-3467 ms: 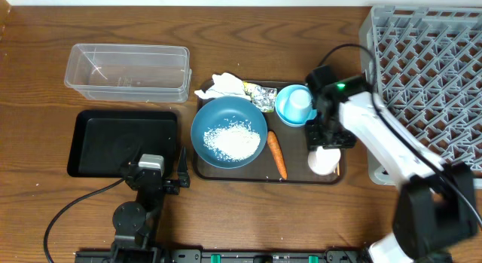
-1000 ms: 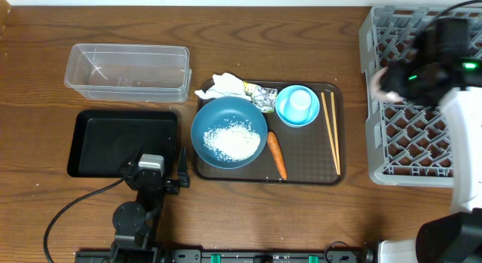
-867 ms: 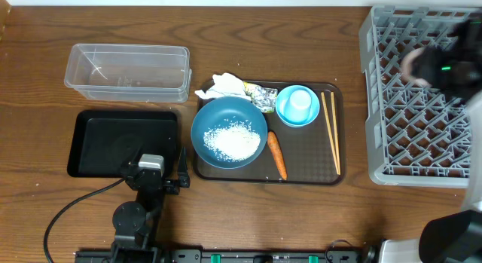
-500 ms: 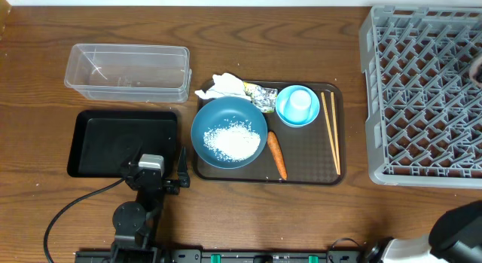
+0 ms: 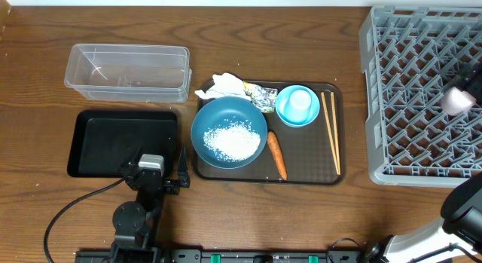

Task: Sort waste into correct bins and load items into the dishwasher rack

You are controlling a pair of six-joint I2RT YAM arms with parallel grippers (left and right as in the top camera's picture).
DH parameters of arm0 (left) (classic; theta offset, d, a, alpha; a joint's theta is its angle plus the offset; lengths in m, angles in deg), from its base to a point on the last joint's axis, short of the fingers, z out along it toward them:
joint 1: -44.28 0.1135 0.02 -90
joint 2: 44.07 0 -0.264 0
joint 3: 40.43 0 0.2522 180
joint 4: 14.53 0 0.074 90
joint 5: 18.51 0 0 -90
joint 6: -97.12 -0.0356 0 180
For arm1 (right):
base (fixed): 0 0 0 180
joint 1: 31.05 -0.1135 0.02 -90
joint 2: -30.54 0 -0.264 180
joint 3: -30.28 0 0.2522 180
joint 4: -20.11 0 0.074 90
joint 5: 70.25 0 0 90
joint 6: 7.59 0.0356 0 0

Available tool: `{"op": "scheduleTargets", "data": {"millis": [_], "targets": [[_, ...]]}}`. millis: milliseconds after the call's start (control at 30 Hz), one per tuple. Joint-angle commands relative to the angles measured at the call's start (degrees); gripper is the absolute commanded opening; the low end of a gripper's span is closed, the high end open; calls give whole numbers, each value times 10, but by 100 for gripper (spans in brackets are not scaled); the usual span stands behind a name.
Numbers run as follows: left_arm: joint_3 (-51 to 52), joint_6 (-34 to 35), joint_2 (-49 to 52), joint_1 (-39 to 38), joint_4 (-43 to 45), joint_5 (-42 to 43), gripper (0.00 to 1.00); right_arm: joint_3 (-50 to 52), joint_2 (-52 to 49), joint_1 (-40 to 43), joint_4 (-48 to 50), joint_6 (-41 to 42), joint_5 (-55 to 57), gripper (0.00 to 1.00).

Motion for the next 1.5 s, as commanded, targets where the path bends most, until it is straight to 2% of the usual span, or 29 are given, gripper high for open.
{"op": "scheduleTargets", "data": {"millis": [0,167,300,400,467,633,900,1033,1233,1467], "targets": [[10,3,-1,2,-19,6,98,-22,13,2,-10,-7,-19,91],[10,3,-1,2,-19,6,98,-47,33,0,-39,-6,-103,95],[10,3,-1,2,-19,6,98,-55,75,-12,-71,-6,-217,98],[10,3,-1,2,-19,6,98,-54,104,-38,-105,-7,-296,99],[10,3,-1,2,-19,6,98,-54,118,-73,-128,-7,-300,99],[10,3,-1,2,-19,6,98,-45,119,-183,-159,-19,-230,99],[10,3,-1,2,-19,6,98,15,83,-378,-109,-16,-59,99],[10,3,-1,2,-19,6,98,30,49,-454,-83,35,35,99],[10,3,-1,2,-19,6,98,30,-8,-525,-51,50,67,99],[10,3,-1,2,-19,6,98,30,-65,-561,-40,92,134,99]]}}
